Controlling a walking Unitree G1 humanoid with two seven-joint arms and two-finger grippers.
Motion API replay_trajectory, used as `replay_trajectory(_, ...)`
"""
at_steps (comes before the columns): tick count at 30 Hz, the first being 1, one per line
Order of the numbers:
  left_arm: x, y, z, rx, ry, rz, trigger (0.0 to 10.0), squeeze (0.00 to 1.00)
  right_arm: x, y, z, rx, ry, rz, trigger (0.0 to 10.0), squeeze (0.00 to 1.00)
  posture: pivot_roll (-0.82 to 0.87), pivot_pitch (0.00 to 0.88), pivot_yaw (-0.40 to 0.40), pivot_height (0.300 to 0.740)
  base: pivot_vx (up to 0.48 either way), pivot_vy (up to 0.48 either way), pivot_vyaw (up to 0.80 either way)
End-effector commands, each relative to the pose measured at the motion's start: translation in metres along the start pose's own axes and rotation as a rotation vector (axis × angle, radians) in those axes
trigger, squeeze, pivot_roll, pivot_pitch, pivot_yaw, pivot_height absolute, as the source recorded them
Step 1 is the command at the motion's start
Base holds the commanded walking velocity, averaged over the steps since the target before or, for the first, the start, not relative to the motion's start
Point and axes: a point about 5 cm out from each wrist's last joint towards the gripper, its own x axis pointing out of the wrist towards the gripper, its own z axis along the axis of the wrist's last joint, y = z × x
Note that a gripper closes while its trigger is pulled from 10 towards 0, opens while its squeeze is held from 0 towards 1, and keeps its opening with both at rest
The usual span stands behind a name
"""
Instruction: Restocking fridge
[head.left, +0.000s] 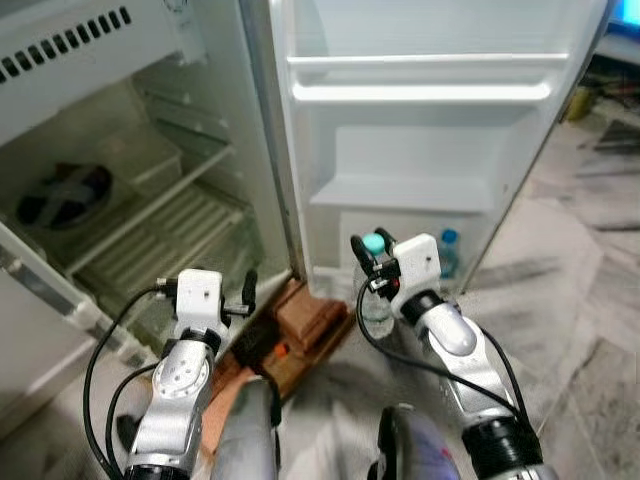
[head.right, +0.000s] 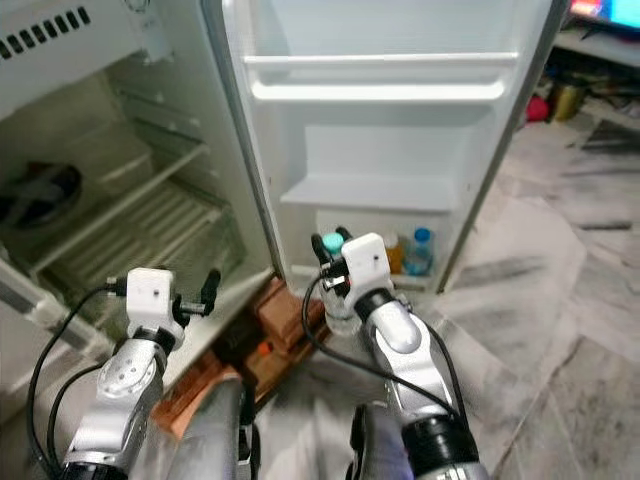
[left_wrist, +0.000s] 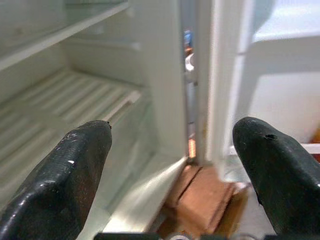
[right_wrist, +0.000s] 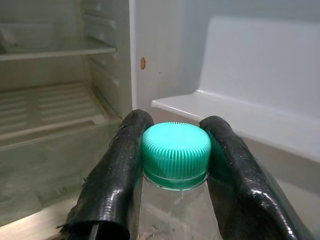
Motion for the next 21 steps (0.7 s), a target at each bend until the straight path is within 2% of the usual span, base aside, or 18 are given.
replay_trajectory(1,0.0012,0.0047,0.0072,0.011,-0.028,0.012,10.0,0.0,0.003,0.0038,0.0079,-0.011,-0.036,0.016,10.0,0.0,0.03,0.121,0.052,0.646,0.259,0.0,0.0)
replay_trajectory(10,0.0019,0.0046,0.0072,0.009,-0.031,0.008,10.0,0.0,0.0043,0.003,0.0081,-0.009,-0.038,0.013,10.0,0.0,0.03,0.128,0.054,0.646,0.08,0.0,0.0)
replay_trajectory(21,0.0008,0.0022,0.0064,0.006,-0.031,-0.005,10.0,0.0,0.0056,0.0028,0.0094,-0.018,-0.041,0.012,10.0,0.0,0.03,0.131,0.051,0.646,0.304,0.0,0.0)
